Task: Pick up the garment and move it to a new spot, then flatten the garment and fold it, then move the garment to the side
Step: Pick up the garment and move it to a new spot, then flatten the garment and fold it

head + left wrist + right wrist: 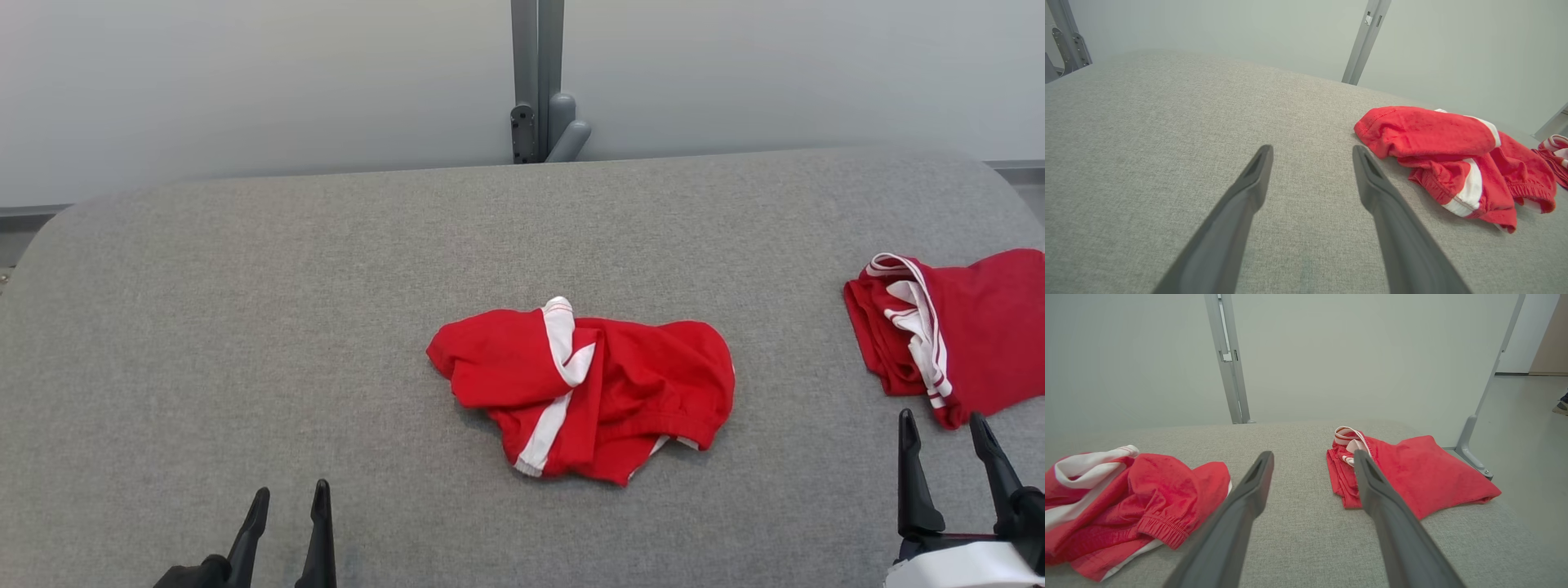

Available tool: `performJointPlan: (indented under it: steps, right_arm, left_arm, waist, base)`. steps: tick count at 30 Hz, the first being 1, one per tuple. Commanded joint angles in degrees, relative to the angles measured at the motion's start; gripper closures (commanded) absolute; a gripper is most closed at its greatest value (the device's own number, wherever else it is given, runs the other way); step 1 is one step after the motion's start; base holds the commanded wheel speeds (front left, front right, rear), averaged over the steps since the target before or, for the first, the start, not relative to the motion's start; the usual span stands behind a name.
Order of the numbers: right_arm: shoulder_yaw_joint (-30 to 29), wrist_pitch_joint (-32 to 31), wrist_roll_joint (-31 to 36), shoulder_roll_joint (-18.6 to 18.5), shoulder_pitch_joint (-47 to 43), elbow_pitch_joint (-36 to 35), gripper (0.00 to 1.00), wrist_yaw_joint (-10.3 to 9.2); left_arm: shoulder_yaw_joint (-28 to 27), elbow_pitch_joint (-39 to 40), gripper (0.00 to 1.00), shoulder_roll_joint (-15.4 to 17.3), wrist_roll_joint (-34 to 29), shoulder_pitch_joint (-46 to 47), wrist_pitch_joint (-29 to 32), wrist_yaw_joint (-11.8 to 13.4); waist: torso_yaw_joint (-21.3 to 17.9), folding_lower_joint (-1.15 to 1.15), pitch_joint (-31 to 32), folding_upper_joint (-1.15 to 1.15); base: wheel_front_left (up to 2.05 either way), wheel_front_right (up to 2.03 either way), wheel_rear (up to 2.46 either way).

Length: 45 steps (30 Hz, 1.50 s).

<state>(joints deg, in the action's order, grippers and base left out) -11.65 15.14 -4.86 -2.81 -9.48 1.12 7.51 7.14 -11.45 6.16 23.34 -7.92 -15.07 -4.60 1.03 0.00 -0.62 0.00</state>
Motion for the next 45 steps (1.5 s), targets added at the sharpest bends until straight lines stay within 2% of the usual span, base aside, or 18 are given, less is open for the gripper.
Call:
performJointPlan:
  steps: [1,15,28,33,35,45]
  right_arm:
    - [-0.03,-0.01,0.8,-0.16,-0.99,0.3,0.0,-0.05]
    - [0.2,-0.01,0.7,-0.16,-1.82,1.02,0.0,-0.05]
    - [0.59,-0.01,0.42,-0.16,-0.99,1.06,0.0,-0.05]
    - [1.06,-0.01,0.48,-0.16,0.07,0.96,0.0,-0.05]
    - [1.46,-0.01,0.19,-0.16,0.53,0.94,0.0,-0.05]
    - [2.46,-0.01,-1.15,-0.17,3.06,1.14,0.0,-0.05]
  left_arm:
    - [-0.96,0.8,0.0,-0.58,-1.68,-1.2,-0.08,-0.55]
    - [-4.03,2.39,0.0,-2.63,-5.76,-2.35,-0.03,-2.42]
    - [-4.65,2.49,0.0,-3.12,-5.07,-0.68,-0.03,-2.84]
    - [-1.31,0.8,0.0,-3.22,-5.51,3.41,-0.03,-2.89]
    - [2.53,-0.72,0.0,-3.23,-4.95,7.32,0.36,-2.64]
    - [15.6,-5.11,0.0,-3.14,-0.53,20.54,8.86,1.93]
  waist:
    - [-0.16,0.0,0.48,0.0]
    - [-0.16,0.0,1.61,0.0]
    - [-1.62,0.0,1.19,0.0]
    - [-2.79,0.0,0.5,0.0]
    - [-3.85,0.0,0.04,0.0]
    - [-9.36,0.0,-3.57,0.0]
  base:
    - [0.0,0.0,0.0]
    - [0.0,0.0,0.0]
    - [0.0,0.0,0.0]
    - [0.0,0.0,0.0]
    - [0.0,0.0,0.0]
    - [0.0,0.0,0.0]
